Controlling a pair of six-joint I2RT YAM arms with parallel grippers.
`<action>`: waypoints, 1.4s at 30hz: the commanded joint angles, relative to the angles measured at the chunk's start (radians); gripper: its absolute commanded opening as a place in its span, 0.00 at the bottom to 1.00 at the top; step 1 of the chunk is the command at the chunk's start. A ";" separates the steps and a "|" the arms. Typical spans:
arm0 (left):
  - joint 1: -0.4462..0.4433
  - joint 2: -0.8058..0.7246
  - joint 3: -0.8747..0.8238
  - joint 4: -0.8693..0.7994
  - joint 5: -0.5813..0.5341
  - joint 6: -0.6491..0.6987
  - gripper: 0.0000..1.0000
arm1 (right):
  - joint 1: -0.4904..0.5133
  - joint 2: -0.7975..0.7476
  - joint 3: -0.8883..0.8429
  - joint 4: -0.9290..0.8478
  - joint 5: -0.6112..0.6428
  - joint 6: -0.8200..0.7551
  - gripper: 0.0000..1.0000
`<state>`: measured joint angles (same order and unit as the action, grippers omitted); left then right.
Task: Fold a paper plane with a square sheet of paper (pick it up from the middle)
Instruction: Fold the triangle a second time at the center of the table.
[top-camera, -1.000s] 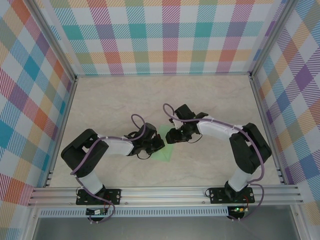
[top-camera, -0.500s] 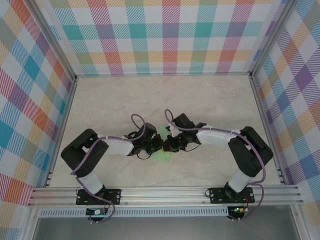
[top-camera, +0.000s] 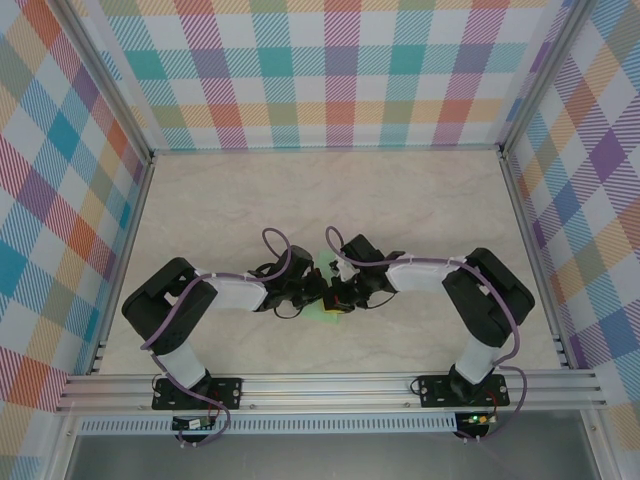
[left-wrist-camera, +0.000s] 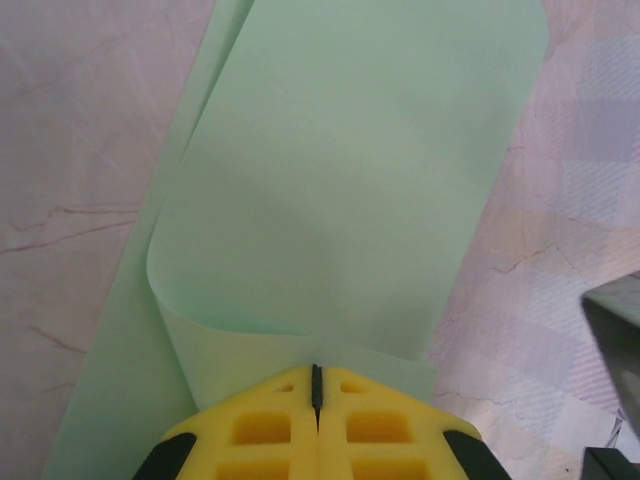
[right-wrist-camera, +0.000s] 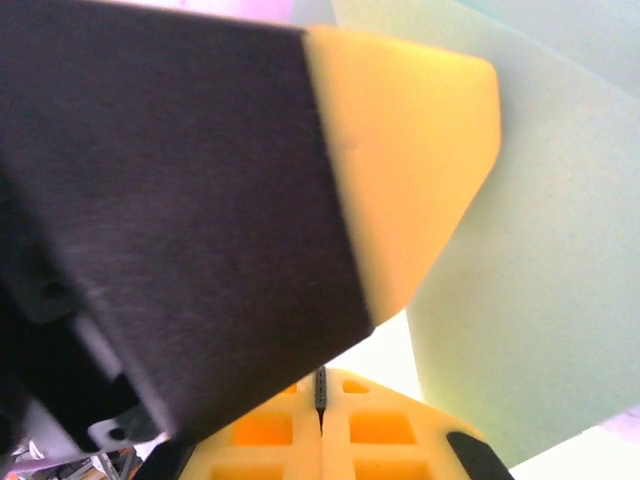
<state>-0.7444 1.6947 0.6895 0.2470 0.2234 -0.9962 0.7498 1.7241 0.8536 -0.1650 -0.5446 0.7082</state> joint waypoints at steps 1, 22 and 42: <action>0.006 0.011 -0.019 -0.036 -0.015 0.013 0.00 | 0.008 0.024 -0.011 0.038 0.026 0.031 0.05; 0.005 0.022 -0.001 -0.054 -0.015 0.018 0.00 | 0.008 0.064 -0.030 -0.040 0.096 -0.019 0.06; 0.005 0.014 -0.004 -0.060 -0.019 0.021 0.00 | 0.008 0.010 -0.075 -0.051 0.069 -0.010 0.05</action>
<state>-0.7444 1.6951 0.6903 0.2462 0.2237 -0.9951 0.7536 1.7386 0.8055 -0.1463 -0.4950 0.7147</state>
